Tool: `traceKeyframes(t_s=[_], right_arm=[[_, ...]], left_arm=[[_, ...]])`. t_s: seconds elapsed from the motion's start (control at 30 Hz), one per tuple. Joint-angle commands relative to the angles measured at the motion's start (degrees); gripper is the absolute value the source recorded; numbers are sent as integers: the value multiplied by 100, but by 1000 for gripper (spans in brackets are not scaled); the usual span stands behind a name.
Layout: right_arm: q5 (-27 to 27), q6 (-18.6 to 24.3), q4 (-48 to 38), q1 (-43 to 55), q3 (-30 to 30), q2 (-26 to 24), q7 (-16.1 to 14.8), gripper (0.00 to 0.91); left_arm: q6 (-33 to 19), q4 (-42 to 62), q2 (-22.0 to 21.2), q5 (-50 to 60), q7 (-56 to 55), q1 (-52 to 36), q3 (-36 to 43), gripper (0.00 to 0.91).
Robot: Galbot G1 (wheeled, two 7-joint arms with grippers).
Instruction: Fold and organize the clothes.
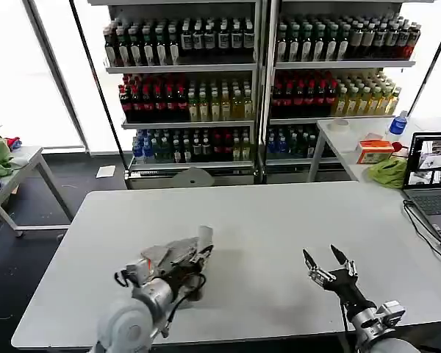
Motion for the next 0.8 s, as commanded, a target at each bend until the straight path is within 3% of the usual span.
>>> traceKeyframes(t_s=[0.03,0.3,0.47,0.6,0.8], right_arm=[[426,-1011,300,310,-670,-83,268,907],[1690,-1643,-99,1472,-1776,-131,628,907],[1880,-1738,-449,1941,-2495,5,700,907],[2627,-1913,-964,2474,-3073,317,1041,907],[3305,-1995,-1377,2899,-3412,522,1074,907]], left_arm=[[-44,628,-735,-11,836,-802,913,907],[-429,-420,-370,131,2055,-147,-407,907],[-597,-791,-46,875,2312,544,-1664,907],[-623,-914,-59,839,2267,879,-2292,907],[-621,-1159,-145,777,2229,1314,-2668,907]])
